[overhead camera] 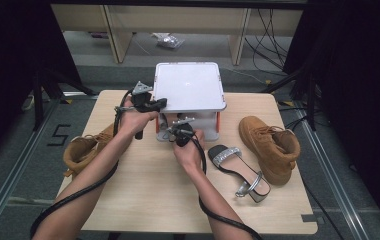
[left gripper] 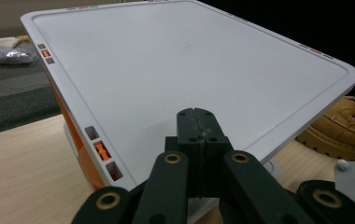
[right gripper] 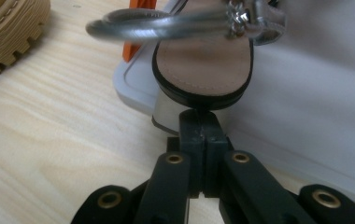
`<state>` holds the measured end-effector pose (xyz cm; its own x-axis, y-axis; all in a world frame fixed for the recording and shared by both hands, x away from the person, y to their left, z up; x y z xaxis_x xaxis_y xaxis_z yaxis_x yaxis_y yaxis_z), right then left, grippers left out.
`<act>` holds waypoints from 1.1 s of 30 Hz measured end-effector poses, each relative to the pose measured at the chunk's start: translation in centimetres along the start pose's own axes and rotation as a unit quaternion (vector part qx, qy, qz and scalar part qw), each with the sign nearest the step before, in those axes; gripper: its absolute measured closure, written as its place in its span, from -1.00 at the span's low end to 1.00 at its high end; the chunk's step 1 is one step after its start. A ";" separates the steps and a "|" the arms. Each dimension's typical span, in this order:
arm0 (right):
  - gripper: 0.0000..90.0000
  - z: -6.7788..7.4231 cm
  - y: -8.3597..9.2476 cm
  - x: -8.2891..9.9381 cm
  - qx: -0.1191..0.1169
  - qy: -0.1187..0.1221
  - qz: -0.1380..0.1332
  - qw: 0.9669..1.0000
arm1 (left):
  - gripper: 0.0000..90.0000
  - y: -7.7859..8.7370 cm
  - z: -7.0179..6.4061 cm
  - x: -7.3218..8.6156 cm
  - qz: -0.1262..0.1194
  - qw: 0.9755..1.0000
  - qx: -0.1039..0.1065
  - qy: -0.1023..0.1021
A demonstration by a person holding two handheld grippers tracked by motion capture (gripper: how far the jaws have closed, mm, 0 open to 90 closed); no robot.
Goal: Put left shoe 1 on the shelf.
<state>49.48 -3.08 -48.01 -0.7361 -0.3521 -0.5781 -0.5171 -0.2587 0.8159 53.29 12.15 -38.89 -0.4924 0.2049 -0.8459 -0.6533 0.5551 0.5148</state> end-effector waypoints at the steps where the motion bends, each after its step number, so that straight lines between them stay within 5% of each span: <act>1: 1.00 0.1 -0.2 -0.1 -0.001 -0.002 -0.002 1.000 | 0.99 0.0 0.0 0.0 0.000 1.000 0.000 0.001; 11: 1.00 -0.1 -1.3 -0.7 0.015 0.011 -0.015 1.000 | 0.99 0.0 0.0 0.0 -0.002 1.000 0.001 0.002; 21: 0.82 -0.1 -1.5 -0.8 0.000 0.023 -0.020 1.000 | 0.99 0.0 0.0 0.0 -0.004 1.000 0.001 0.005; 33: 0.38 -1.5 3.0 1.6 -0.020 0.037 -0.016 0.999 | 0.99 0.0 0.0 0.0 -0.004 1.000 -0.001 0.005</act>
<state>47.44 -5.80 -46.50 -0.6844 -0.4089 -0.6037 -0.5201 -0.3065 0.7972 53.25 12.15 -38.89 -0.4932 0.1918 -0.8485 -0.6588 0.5547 0.5083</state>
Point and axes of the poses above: each handheld gripper's, and its own axes: y roughly backward along the jaws, x roughly out of its underside, z roughly to its left, the point moved 1 cm from there along -y, roughly forward along the jaws, and after that the axes turned 8 degrees about z, right-handed, at the moved point
